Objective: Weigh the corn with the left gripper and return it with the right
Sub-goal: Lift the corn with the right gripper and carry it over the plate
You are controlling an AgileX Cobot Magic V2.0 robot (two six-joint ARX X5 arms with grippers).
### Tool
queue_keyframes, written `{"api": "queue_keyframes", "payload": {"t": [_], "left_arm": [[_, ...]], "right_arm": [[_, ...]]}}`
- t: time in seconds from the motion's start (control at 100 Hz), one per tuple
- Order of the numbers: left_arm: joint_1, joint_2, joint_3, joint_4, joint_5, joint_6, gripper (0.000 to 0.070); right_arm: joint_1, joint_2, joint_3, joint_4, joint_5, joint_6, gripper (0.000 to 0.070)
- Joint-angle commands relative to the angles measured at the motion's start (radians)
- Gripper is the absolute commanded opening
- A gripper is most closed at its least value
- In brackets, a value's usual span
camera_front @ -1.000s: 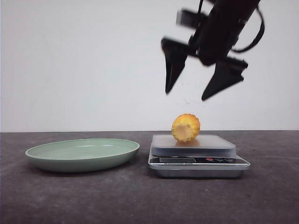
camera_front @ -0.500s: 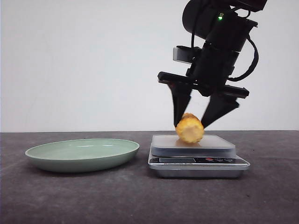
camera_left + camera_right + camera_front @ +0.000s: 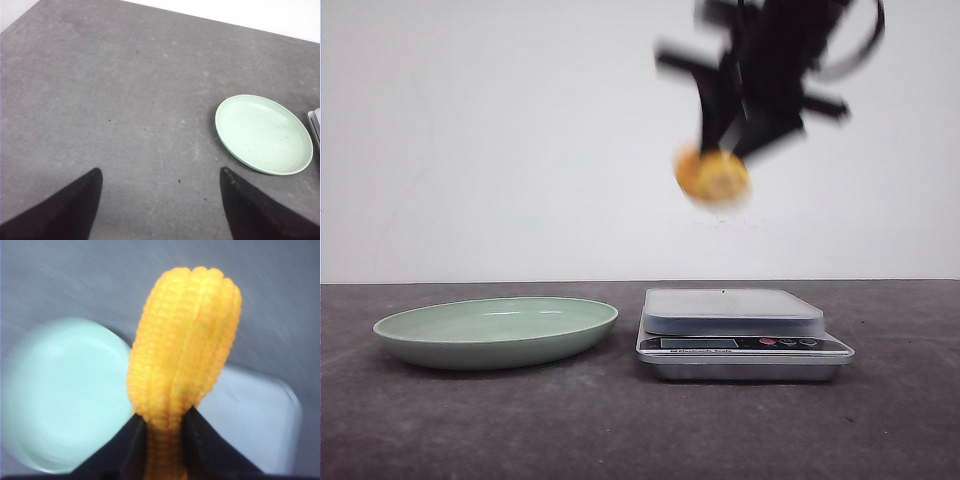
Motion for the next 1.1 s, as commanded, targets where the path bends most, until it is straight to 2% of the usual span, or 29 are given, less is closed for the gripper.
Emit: {"api": "queue_keyframes", "payload": {"t": [0.0, 0.12, 0.36, 0.66, 1.0, 1.05, 1.09], "left_arm": [[-0.002, -0.003, 0.011, 0.014, 0.000, 0.003, 0.0432], [-0.002, -0.003, 0.011, 0.022, 0.000, 0.003, 0.0432], [-0.002, -0.003, 0.011, 0.042, 0.001, -0.004, 0.0432], [-0.002, -0.003, 0.011, 0.034, 0.001, -0.005, 0.0432], [-0.002, -0.003, 0.011, 0.025, 0.001, -0.020, 0.0432], [-0.002, -0.003, 0.011, 0.025, 0.001, -0.019, 0.0432], [-0.002, -0.003, 0.011, 0.025, 0.001, -0.020, 0.0432]], "right_arm": [[0.040, 0.015, 0.069, -0.006, -0.011, -0.015, 0.0000], [0.113, 0.042, 0.162, 0.000, -0.004, -0.013, 0.0000], [0.219, 0.215, 0.251, 0.084, 0.023, 0.050, 0.0000], [0.249, 0.447, 0.260, 0.175, 0.020, 0.111, 0.0000], [0.247, 0.571, 0.260, 0.185, 0.022, 0.196, 0.0000], [0.247, 0.577, 0.260, 0.192, 0.025, 0.195, 0.0041], [0.247, 0.577, 0.260, 0.197, 0.024, 0.196, 0.0132]]}}
